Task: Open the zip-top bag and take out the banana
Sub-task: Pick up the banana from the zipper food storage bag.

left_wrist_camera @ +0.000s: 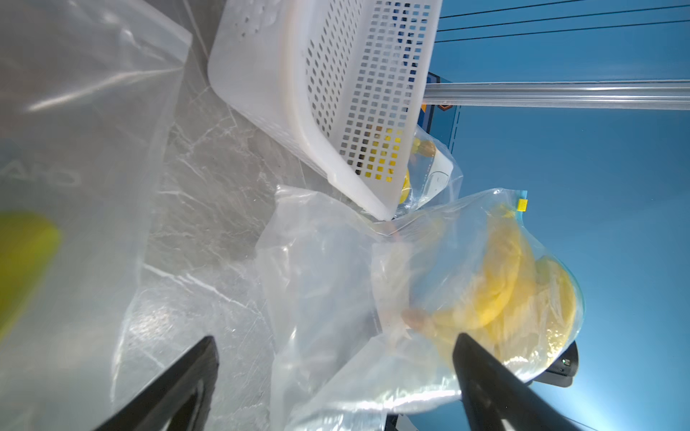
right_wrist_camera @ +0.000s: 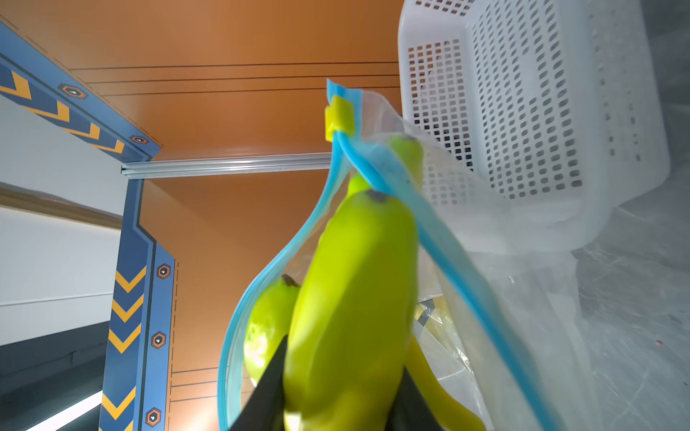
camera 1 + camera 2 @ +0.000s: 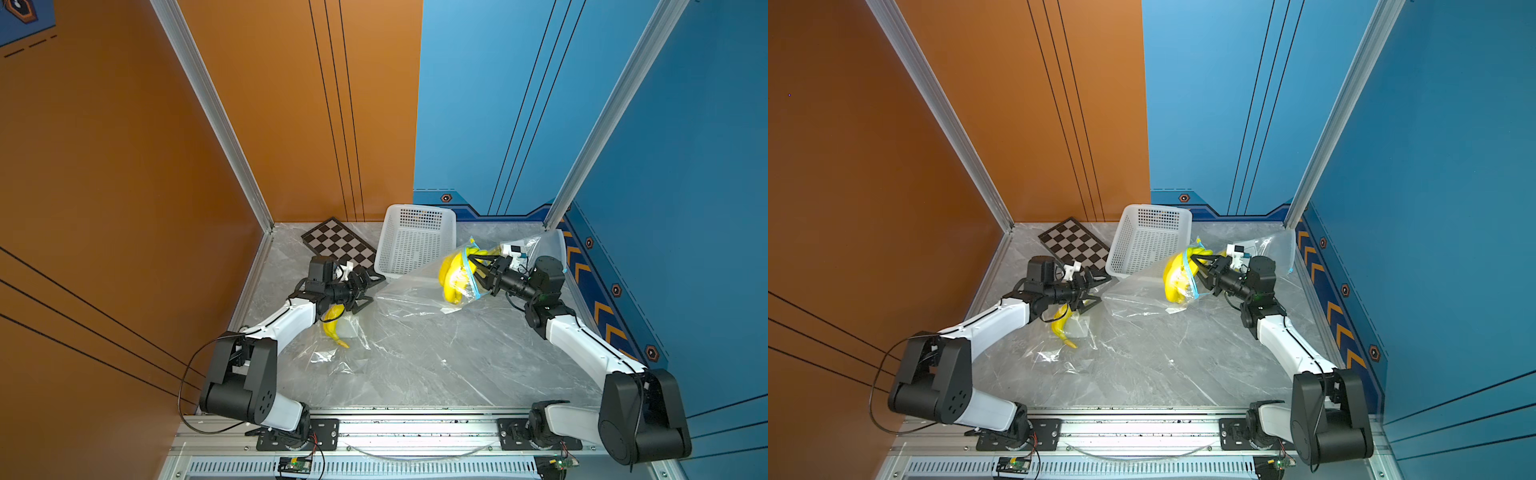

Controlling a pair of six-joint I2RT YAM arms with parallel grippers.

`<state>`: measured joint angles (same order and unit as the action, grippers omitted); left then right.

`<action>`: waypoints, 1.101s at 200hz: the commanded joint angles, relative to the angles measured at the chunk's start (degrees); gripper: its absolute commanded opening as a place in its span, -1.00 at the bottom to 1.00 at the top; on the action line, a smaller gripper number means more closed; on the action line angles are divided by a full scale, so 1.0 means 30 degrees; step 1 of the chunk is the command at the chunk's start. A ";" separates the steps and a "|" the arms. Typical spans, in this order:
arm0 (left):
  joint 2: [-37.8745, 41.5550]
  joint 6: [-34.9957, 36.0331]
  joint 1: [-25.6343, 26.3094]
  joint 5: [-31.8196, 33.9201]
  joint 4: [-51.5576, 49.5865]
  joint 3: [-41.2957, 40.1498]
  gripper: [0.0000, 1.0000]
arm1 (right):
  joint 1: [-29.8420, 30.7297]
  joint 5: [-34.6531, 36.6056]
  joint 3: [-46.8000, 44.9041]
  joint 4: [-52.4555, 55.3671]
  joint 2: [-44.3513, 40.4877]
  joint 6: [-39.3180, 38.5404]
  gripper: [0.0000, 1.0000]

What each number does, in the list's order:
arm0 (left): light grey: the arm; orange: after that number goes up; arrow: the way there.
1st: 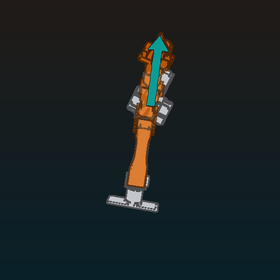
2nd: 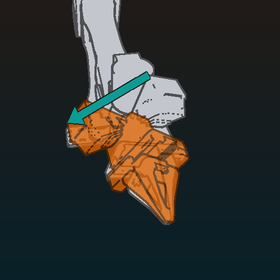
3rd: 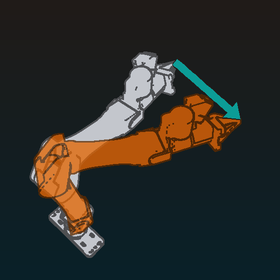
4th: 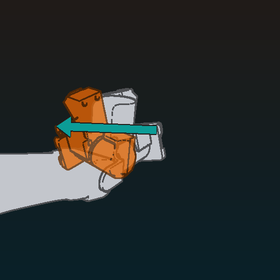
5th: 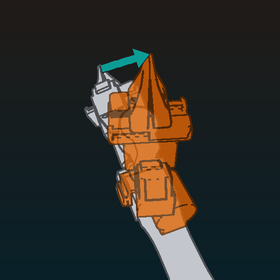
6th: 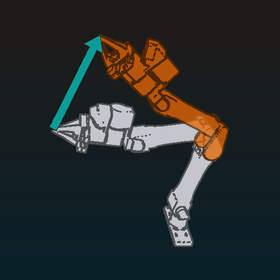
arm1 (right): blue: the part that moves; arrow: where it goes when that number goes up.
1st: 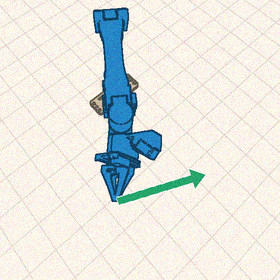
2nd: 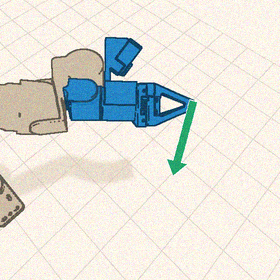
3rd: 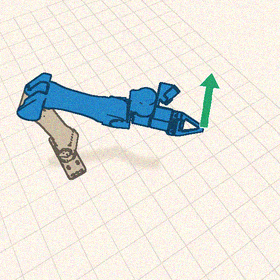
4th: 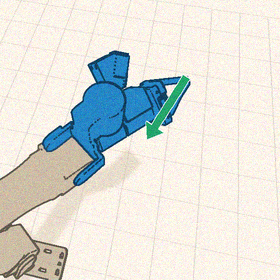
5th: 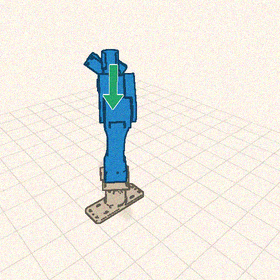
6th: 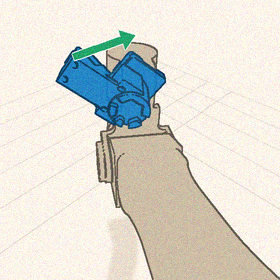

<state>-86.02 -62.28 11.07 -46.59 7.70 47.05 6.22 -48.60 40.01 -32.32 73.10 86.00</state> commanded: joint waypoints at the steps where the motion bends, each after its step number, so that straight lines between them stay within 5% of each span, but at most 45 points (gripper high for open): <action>1: -0.0801 -0.2406 0.0754 -0.1304 0.3073 -0.0560 0.96 | 0.0573 -0.0656 0.0549 -0.1887 0.0063 -0.0164 -0.53; 50: -0.2114 -0.4984 0.2398 -0.1097 0.6819 -0.1304 0.99 | 0.1251 -0.0251 0.0996 -0.1936 0.0418 -0.0168 -0.54; 61: -0.2166 -0.5448 0.2404 -0.0801 0.7631 -0.1631 0.77 | 0.1353 -0.0280 0.0997 -0.1943 0.0400 -0.0165 -0.54; 82: -0.2524 -0.7041 0.2164 -0.0521 1.0057 -0.2383 -1.00 | 0.1307 -0.0207 0.0932 -0.1460 0.0150 -0.0412 -0.54; 154: 0.0283 -0.7893 0.0369 0.2798 0.8583 -0.6801 -1.00 | -0.0890 0.2248 0.0873 0.3496 -0.2681 -0.3618 -0.53; 220: 0.1255 -0.7073 0.1071 0.2966 0.5899 -0.5693 -1.00 | -0.0241 0.3485 0.0612 0.3358 -0.2685 -0.3651 -0.53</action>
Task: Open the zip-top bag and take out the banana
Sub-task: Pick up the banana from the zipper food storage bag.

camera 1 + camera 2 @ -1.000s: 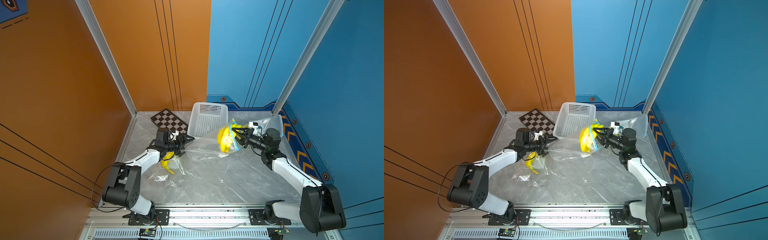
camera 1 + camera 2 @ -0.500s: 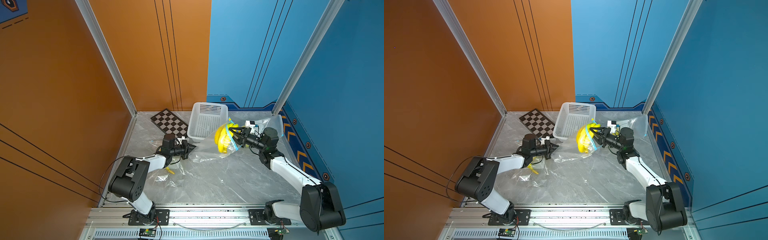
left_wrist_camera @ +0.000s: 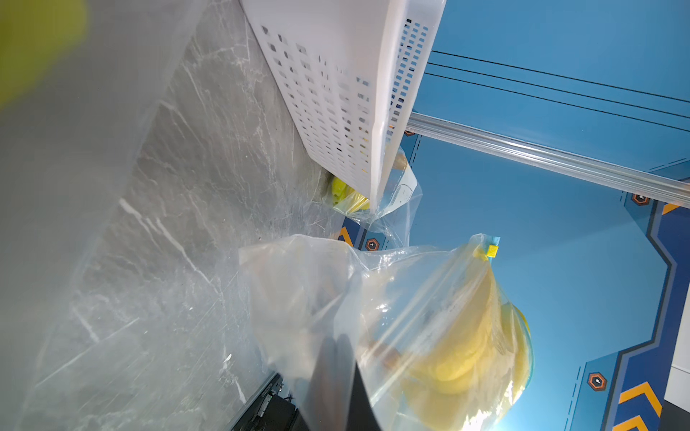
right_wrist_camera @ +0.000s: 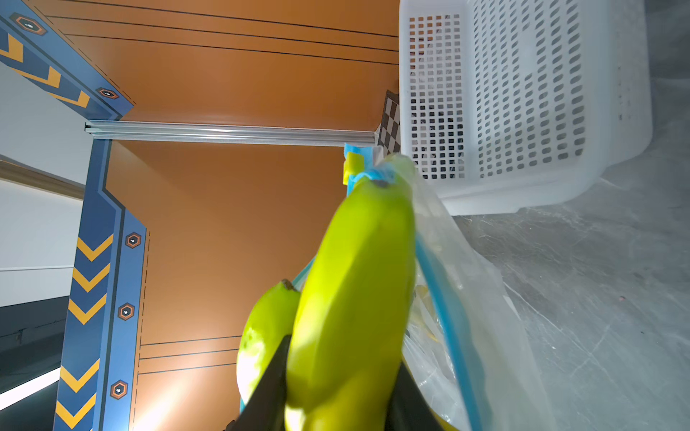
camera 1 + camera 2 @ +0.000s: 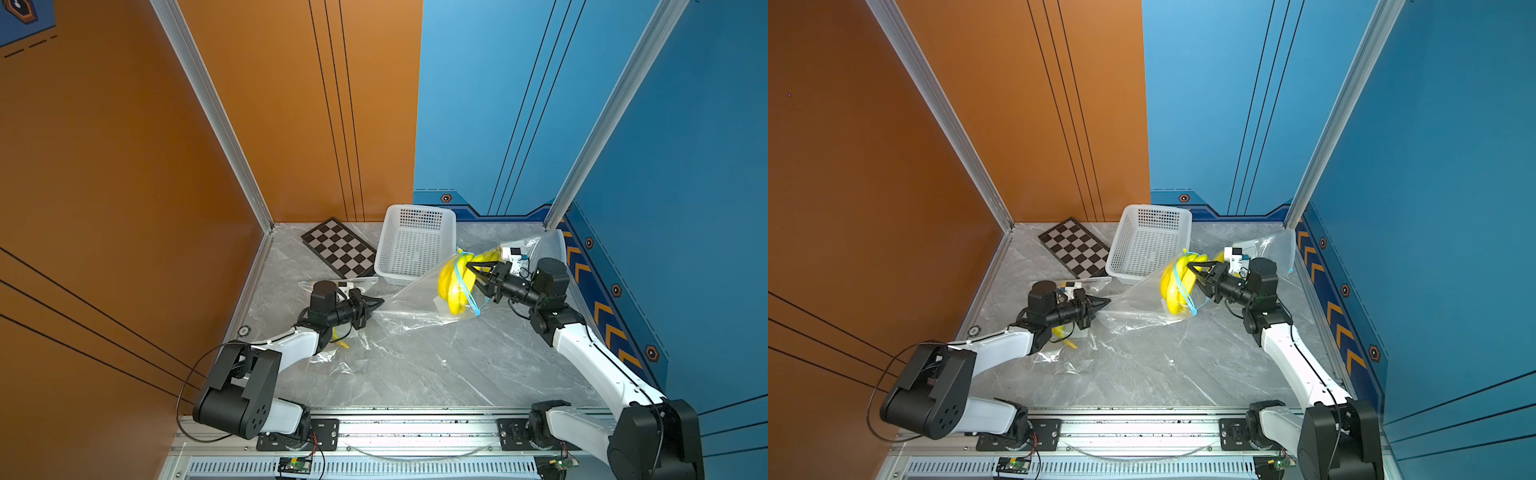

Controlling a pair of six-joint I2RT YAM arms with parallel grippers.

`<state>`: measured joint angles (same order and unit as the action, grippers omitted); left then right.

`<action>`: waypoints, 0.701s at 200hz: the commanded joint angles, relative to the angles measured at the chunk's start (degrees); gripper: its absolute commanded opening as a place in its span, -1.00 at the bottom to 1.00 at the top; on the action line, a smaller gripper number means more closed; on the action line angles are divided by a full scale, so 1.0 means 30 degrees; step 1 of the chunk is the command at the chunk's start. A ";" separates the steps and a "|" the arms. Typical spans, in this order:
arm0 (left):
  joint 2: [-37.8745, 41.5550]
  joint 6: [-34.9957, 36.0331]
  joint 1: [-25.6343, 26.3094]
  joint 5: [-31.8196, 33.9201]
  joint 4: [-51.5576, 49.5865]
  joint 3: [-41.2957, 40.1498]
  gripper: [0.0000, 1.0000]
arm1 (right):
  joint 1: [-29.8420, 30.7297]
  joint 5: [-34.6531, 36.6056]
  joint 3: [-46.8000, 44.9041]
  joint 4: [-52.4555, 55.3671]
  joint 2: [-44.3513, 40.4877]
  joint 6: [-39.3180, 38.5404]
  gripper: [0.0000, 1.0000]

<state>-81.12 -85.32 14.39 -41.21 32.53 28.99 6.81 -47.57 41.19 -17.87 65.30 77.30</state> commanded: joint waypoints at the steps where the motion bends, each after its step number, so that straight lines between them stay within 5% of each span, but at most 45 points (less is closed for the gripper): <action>1: -0.0379 0.0621 0.0000 0.1157 -0.2378 0.0369 -1.00 | -0.0416 0.3113 0.0246 -0.1574 -0.0056 -0.0690 -0.53; 27: -0.0528 0.0508 0.0097 0.1369 -0.2374 0.0577 -1.00 | -0.0014 0.2009 -0.0279 -0.5482 0.1111 0.1498 -0.56; 65: -0.0623 0.1877 0.0241 0.0035 -0.2194 0.1417 -1.00 | 0.0016 0.0739 0.0392 -0.4440 0.0991 0.1203 -0.55; 72: -0.0545 0.2424 0.0120 -0.0482 -0.2027 0.1821 -0.73 | 0.0016 -0.0136 0.0596 -0.4800 0.1328 0.1463 -0.55; 91: -0.0159 0.3732 -0.0598 -0.1858 -0.2024 0.2954 1.00 | 0.0005 -0.2369 0.1165 -0.6207 0.2202 0.2272 -0.55; 118: -0.0022 0.5368 -0.1267 -0.4121 -0.2275 0.5133 0.96 | 0.0295 -0.4475 0.2444 -0.6000 0.2880 0.1238 -0.55; 140: -0.0356 0.5709 -0.1026 -0.5008 -0.2290 0.6879 0.96 | 0.1050 -0.5306 0.4437 -0.0979 0.3108 -0.3607 -0.54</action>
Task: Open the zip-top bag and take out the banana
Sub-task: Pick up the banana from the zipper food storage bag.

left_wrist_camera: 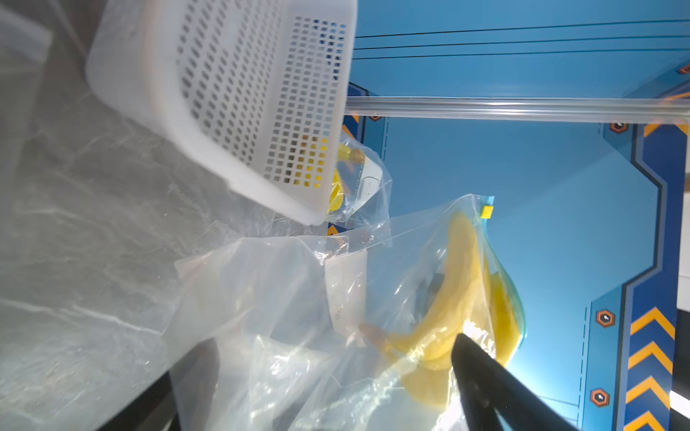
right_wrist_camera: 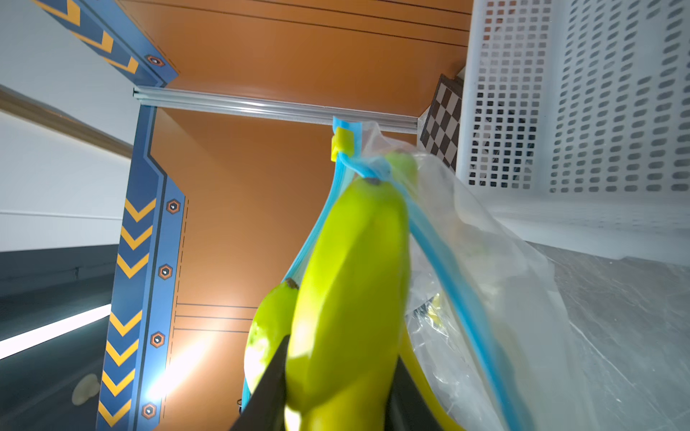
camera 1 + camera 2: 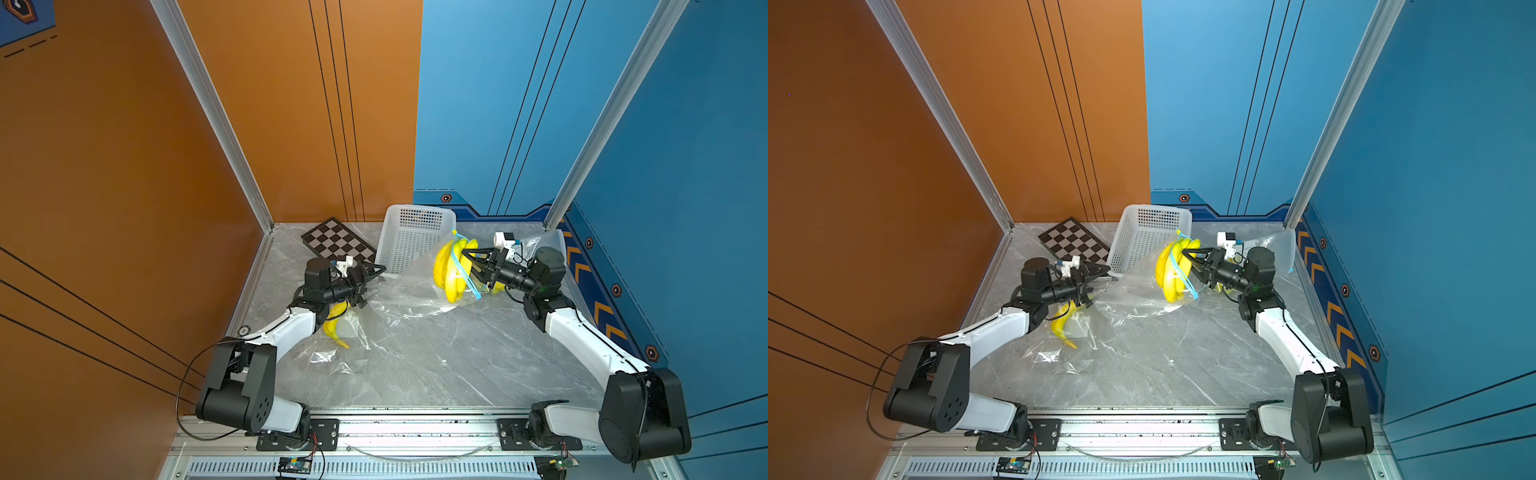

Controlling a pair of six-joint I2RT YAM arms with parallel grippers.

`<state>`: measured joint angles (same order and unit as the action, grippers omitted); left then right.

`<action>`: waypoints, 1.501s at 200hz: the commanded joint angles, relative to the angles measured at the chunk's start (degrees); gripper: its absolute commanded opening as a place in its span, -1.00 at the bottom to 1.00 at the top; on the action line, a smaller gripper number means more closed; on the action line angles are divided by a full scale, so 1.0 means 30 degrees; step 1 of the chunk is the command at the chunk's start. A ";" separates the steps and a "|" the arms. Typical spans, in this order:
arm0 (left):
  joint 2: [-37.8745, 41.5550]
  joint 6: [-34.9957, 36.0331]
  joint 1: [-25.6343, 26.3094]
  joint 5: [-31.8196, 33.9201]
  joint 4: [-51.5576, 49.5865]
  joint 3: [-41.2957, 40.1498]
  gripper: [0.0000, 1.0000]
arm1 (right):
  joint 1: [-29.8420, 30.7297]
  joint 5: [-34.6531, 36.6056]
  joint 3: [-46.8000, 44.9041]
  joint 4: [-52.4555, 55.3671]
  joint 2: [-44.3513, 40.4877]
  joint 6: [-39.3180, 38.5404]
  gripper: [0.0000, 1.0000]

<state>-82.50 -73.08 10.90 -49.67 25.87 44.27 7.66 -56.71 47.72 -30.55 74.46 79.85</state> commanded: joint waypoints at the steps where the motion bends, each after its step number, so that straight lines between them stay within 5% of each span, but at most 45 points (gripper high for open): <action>1: 0.0076 0.1612 0.0173 -0.2191 -0.0068 0.1864 0.96 | 0.0820 -0.2270 0.2389 0.3565 0.0055 -0.4758 -0.54; 33: -0.0862 0.1179 0.1354 -0.1982 -0.0068 0.4112 0.96 | 0.2604 -0.0954 0.6327 1.5369 0.0240 -1.5611 -0.51; 90: -0.0966 0.1393 0.2865 -0.0813 -0.0265 0.5399 0.96 | 0.3134 -0.0282 0.6840 1.6323 0.0597 -1.6445 -0.52; 102: 0.0101 0.3020 0.1882 0.0679 -0.3798 0.5080 0.96 | 0.3046 -0.0041 0.6952 1.6824 0.0473 -1.6717 -0.53; 125: 0.2066 1.0799 0.0706 0.6547 -1.7055 0.7398 0.96 | 0.2780 0.0261 0.7246 1.7862 0.0262 -1.7307 -0.53; 139: 0.1839 1.2278 0.0444 0.5477 -1.8654 0.8135 0.96 | 0.2734 0.0241 0.7313 1.8214 0.0260 -1.7496 -0.53; 170: 0.1136 1.1039 0.1549 0.3250 -1.8573 0.9413 0.96 | 0.3610 0.0654 0.7515 1.9171 0.0704 -1.8622 -0.54; 224: -0.0596 0.5447 0.4567 0.4263 -1.7905 1.1436 1.00 | 0.5202 0.2492 0.8574 2.0234 0.1329 -2.0508 -0.57; 281: -0.1168 0.1484 0.4572 0.3534 -1.5625 1.1608 0.75 | 0.6098 0.2990 0.8939 2.1427 0.1612 -2.1738 -0.58; 300: -0.1551 0.1231 0.4626 0.3375 -1.5625 1.1857 0.50 | 0.6255 0.3134 0.8986 2.1764 0.1658 -2.1974 -0.58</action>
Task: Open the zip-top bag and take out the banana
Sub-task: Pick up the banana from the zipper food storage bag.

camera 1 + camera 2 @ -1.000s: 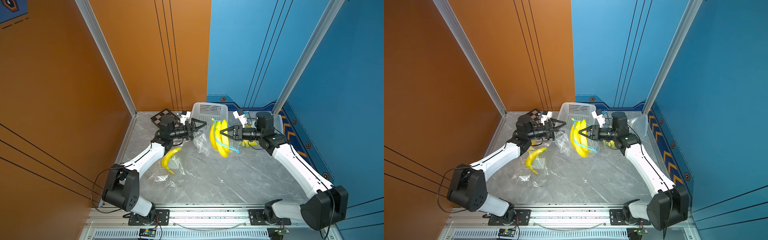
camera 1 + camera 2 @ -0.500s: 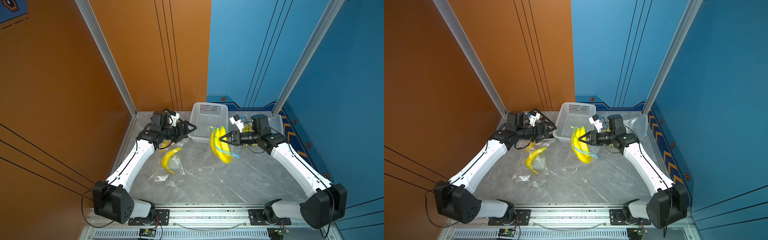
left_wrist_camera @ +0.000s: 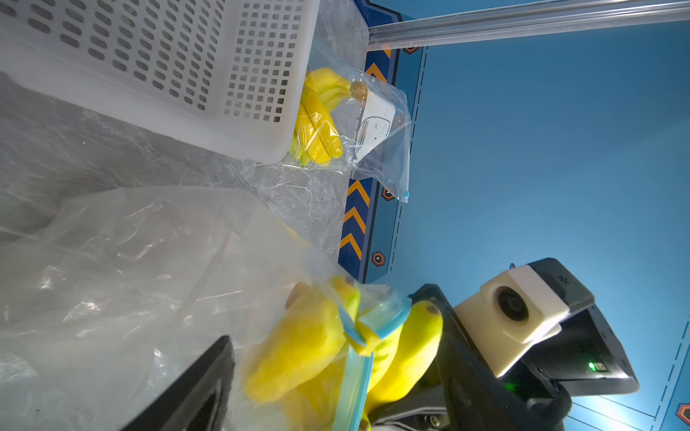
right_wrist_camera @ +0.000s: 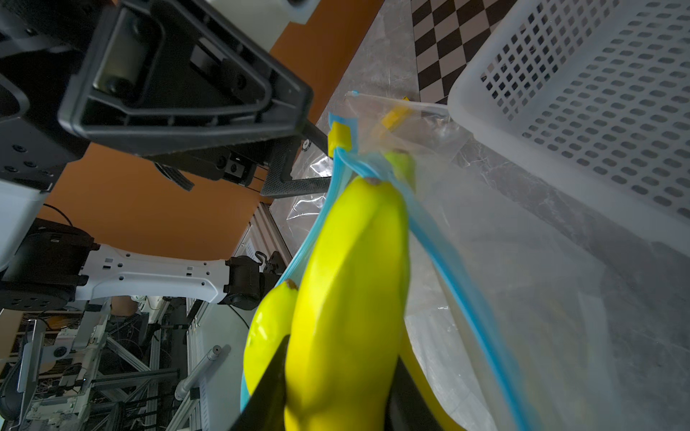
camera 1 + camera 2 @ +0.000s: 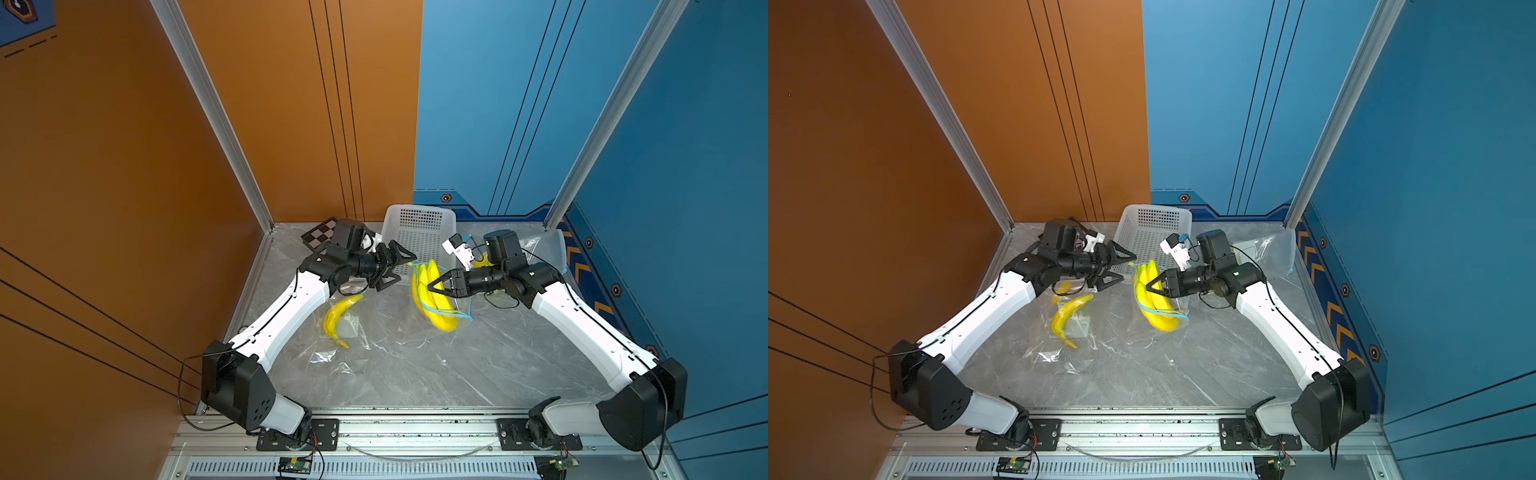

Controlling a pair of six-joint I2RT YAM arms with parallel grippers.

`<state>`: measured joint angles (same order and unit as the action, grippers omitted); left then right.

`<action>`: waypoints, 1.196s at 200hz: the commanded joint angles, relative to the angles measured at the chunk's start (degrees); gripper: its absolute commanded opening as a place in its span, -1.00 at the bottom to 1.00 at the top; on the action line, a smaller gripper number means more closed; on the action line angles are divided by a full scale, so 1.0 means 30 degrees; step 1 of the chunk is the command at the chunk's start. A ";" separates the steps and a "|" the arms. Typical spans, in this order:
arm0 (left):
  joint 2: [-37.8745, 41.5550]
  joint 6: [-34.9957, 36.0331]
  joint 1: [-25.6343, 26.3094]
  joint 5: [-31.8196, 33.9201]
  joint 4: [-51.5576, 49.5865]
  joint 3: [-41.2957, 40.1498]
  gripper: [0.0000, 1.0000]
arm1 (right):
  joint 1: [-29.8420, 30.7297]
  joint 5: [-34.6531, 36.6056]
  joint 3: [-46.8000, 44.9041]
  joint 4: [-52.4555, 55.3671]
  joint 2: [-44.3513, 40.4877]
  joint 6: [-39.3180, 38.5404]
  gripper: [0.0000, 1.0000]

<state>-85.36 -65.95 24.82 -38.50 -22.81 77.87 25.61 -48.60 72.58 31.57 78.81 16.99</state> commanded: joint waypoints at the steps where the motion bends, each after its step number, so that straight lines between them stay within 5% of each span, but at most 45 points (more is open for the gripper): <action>1: -0.0617 -0.1152 -0.0013 -0.0349 0.0601 0.0667 0.49 | 0.0279 0.0435 0.0706 0.1068 0.0198 -0.1028 -0.58; 57: -0.0866 -0.1474 0.0269 -0.0758 0.0820 0.0567 -0.19 | 0.0254 0.0756 0.0741 0.1751 0.0186 -0.1585 -0.57; 109: -0.1029 -0.1835 0.0282 -0.1100 0.1425 0.0266 -0.51 | 0.0283 0.0738 0.0945 0.1982 0.0531 -0.1878 -0.58; 133: -0.1122 -0.1819 0.0282 -0.1214 0.1447 0.0164 -0.86 | 0.0283 0.0691 0.0920 0.2064 0.0597 -0.2024 -0.58; 158: -0.1286 -0.1778 0.0248 -0.1330 0.1450 0.0046 -1.00 | 0.0313 0.0613 0.0934 0.2175 0.0597 -0.2221 -0.58; 239: -0.1658 -0.1644 -0.1315 -0.0564 0.1453 -0.0403 -1.00 | 0.0545 0.0588 0.0344 0.2698 -0.0307 -0.3983 -0.57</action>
<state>-89.01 -71.85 23.31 -40.95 -19.25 77.30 26.50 -46.37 73.67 37.95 80.16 8.67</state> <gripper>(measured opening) 0.094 0.324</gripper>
